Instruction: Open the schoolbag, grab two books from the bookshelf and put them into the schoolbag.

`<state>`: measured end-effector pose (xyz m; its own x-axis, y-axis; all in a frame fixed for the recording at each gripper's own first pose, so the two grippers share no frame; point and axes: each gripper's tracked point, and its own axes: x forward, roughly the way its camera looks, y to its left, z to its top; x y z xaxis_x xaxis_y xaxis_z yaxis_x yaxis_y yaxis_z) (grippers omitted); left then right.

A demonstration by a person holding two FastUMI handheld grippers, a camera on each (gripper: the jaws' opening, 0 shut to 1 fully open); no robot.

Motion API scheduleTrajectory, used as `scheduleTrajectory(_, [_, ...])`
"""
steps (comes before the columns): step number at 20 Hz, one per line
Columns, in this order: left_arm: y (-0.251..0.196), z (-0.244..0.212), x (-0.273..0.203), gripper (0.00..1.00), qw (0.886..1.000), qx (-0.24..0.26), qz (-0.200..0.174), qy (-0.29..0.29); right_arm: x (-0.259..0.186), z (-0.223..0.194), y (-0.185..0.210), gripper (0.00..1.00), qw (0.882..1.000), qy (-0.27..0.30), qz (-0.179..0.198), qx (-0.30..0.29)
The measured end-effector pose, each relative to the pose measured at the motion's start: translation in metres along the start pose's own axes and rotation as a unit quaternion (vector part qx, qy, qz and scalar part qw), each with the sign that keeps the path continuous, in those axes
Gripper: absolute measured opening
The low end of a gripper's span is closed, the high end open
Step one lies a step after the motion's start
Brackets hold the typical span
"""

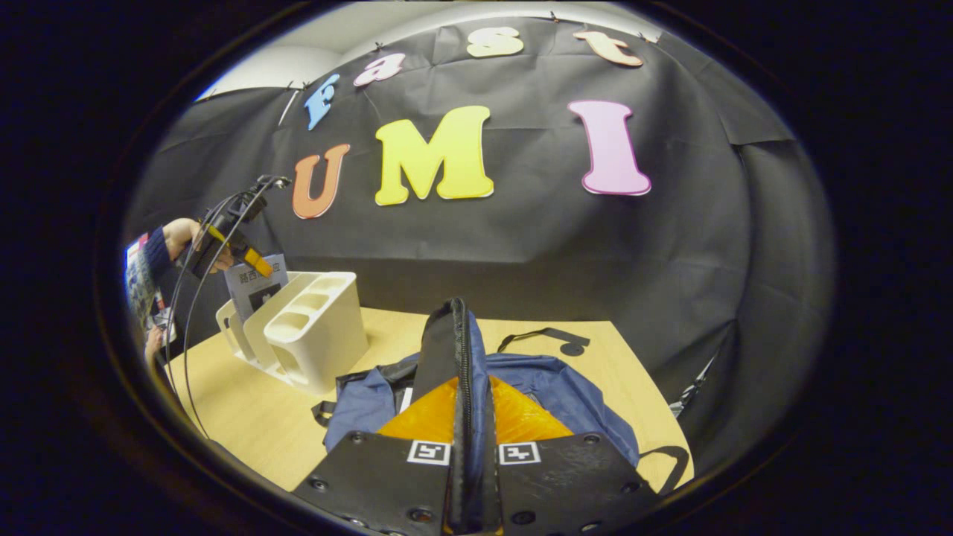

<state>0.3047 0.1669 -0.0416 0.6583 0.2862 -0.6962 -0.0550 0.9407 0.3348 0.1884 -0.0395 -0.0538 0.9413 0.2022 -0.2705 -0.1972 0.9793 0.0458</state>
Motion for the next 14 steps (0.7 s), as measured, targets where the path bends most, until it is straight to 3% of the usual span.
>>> scheduleTrajectory(2, [-0.005,-0.01,0.004,0.85,1.0,-0.007,-0.008,0.023,0.0,-0.002,0.001,0.09,1.0,0.0,0.001,0.003])
scheduleTrajectory(5, [-0.013,-0.021,0.007,0.6,0.999,-0.021,-0.01,0.044,-0.002,-0.006,-0.001,0.09,1.0,0.002,0.0,0.002])
scheduleTrajectory(8, [-0.016,-0.022,0.008,0.59,0.998,-0.029,-0.022,0.042,-0.004,-0.008,0.0,0.09,1.0,0.003,0.001,0.001])
scheduleTrajectory(10, [-0.021,-0.027,0.002,0.51,0.997,-0.045,-0.027,0.049,-0.004,-0.009,0.001,0.09,1.0,0.003,0.001,0.002])
scheduleTrajectory(14, [-0.018,-0.037,-0.013,0.51,0.996,-0.065,-0.042,0.046,-0.006,-0.012,0.001,0.09,1.0,0.002,0.0,0.003])
